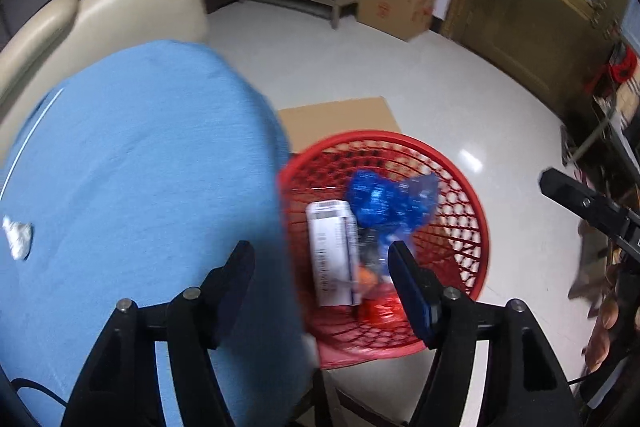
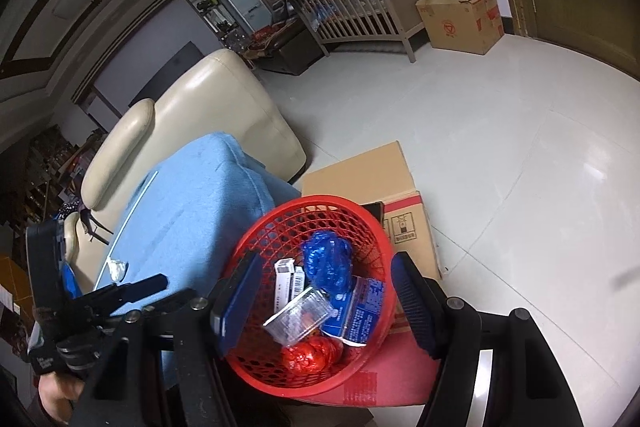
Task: Collect trash
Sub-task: 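Open the left tool over the wastebasket to drop the clear plastic tray, then move both tools back over the table toward the tissue and medicine box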
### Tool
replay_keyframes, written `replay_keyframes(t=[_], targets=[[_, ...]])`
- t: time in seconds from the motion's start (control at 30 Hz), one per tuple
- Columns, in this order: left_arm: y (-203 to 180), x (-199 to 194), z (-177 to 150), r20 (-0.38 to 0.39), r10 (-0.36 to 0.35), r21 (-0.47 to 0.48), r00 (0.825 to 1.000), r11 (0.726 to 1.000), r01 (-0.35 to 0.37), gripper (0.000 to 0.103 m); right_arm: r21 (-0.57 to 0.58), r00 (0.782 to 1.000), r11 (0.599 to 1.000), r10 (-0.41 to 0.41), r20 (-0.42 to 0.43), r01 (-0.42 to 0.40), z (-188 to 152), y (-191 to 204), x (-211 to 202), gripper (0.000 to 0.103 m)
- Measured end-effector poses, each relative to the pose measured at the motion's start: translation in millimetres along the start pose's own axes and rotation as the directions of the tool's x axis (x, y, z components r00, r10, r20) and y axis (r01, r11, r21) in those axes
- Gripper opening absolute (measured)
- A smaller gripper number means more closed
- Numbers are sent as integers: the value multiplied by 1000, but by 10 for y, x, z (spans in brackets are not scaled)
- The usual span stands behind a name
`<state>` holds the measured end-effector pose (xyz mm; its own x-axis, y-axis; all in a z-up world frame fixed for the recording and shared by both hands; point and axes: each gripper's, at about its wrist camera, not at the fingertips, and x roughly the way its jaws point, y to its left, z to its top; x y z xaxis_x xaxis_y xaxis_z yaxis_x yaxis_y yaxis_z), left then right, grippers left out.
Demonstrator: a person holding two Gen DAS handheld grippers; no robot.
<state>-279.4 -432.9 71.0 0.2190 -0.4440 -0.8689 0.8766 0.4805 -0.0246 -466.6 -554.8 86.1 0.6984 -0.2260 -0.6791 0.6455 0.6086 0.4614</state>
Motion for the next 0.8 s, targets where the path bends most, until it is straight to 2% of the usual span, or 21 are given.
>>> replay_keyframes(t=[0.2,0.4,0.53,0.8], targets=[[643,-282,-199,29,47,-125,998,991,-43,70,-43,999,998,38,-15,-39,-17,283,65,71],[1277,-529,-538,43,119,-248,992,963,-105,70,-135,994,987,82,-70,-91,-106,828,237,70],[1680,-638,-791,43,145,-340,988,933,-122,70,-193,987,973,109,-115,-130,-232,1185,366,70],[2424,-838,-1371,27,219,-505,975,845,-175,70,-322,965,926,127,-228,-198,-530,1941,669,70]])
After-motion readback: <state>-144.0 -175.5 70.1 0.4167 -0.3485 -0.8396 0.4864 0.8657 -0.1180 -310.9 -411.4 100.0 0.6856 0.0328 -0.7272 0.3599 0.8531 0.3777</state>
